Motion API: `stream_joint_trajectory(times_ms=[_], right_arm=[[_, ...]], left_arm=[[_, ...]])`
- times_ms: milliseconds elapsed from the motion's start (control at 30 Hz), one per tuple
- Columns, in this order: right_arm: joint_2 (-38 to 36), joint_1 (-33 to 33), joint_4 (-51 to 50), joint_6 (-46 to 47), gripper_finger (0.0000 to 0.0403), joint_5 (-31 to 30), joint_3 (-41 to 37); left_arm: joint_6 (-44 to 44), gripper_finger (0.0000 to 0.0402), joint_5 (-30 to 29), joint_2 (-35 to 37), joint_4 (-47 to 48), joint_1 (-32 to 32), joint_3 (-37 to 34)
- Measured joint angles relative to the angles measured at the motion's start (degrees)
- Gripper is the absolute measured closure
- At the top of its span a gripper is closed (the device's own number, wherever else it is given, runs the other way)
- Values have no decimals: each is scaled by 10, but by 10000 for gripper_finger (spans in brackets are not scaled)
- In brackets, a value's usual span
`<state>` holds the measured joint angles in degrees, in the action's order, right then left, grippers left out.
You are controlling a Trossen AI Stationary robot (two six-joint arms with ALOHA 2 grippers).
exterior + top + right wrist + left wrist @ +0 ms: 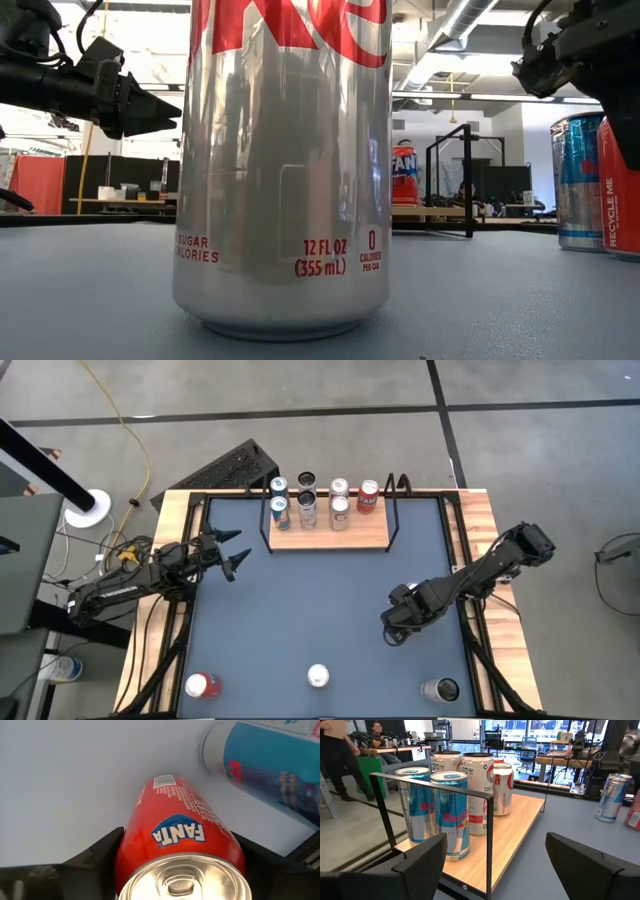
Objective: Place canned beverage on shelf
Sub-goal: Put the right orange soda can onto the shelf aligned with the other orange soda can
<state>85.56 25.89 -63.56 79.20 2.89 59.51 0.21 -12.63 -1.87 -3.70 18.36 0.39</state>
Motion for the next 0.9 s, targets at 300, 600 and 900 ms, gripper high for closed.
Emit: stream_joint_trajectory(times_ms=[300, 600, 900], right_arm=[[1, -2, 5, -27, 119, 6, 56], [0, -41, 33, -126, 120, -42, 157], [1, -194, 59, -303, 120, -79, 209]], left_arm=[[0, 74, 0, 0, 0, 0, 0], [0, 74, 0, 0, 0, 0, 0], [0, 74, 0, 0, 0, 0, 0]])
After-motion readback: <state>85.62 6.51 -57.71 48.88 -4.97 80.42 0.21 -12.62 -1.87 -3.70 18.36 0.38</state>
